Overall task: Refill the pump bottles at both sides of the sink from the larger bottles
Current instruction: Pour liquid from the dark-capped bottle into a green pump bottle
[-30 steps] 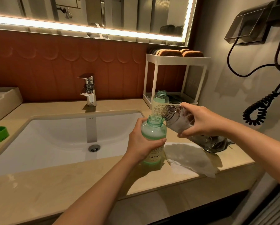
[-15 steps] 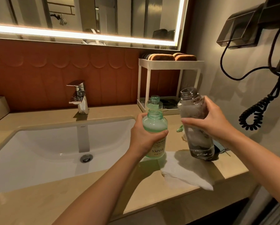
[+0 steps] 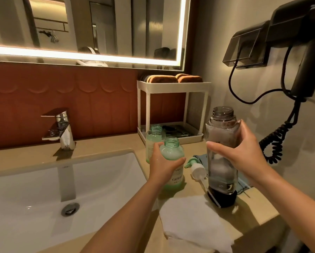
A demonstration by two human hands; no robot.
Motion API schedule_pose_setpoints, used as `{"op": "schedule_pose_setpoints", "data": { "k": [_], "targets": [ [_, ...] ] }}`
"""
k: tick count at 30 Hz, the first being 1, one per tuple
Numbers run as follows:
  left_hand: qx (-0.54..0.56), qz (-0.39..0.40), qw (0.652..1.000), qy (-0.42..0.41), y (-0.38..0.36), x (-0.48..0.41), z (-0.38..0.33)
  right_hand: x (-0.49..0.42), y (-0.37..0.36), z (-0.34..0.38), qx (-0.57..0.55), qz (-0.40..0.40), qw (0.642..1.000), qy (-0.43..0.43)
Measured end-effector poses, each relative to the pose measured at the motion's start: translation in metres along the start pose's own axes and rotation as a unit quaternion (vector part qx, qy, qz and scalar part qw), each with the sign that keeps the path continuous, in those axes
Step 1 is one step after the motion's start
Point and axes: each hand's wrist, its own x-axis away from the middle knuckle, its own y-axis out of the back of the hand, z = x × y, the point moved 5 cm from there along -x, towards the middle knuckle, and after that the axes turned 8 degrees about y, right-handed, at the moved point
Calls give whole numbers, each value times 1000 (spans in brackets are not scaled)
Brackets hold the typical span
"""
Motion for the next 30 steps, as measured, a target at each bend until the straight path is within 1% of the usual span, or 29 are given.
{"op": "schedule_pose_setpoints", "data": {
  "k": [9, 14, 17, 20, 22, 25, 27, 28, 30],
  "targets": [
    [-17, 25, 999, -17, -30, -29, 3, -15, 7, -14, 4, -22, 1000, 7],
    [-77, 20, 997, -19, -36, -35, 5, -16, 6, -22, 8, -17, 1000, 2],
    [-140, -17, 989, -36, -34, -30, 3, -16, 4, -25, 2, -18, 1000, -4],
    [-214, -97, 969, -75, -17, -27, -11, -16, 2, -26, -4, -14, 1000, -7],
    [-225, -138, 958, -111, -3, -31, -21, -17, 0, -25, -1, -8, 1000, -5],
    [-217, -176, 949, -149, 15, -43, -30, -19, -2, -23, 2, -1, 1000, -2],
    [-219, -201, 943, -149, 25, -52, -30, -20, -2, -22, -4, -1, 1000, -2],
    [-217, -206, 945, -134, 29, -57, -29, -20, -2, -22, -8, 0, 1000, -3],
    [-211, -187, 956, -87, 35, -71, -23, -21, -3, -22, -12, 4, 1000, -3]
  ]
}}
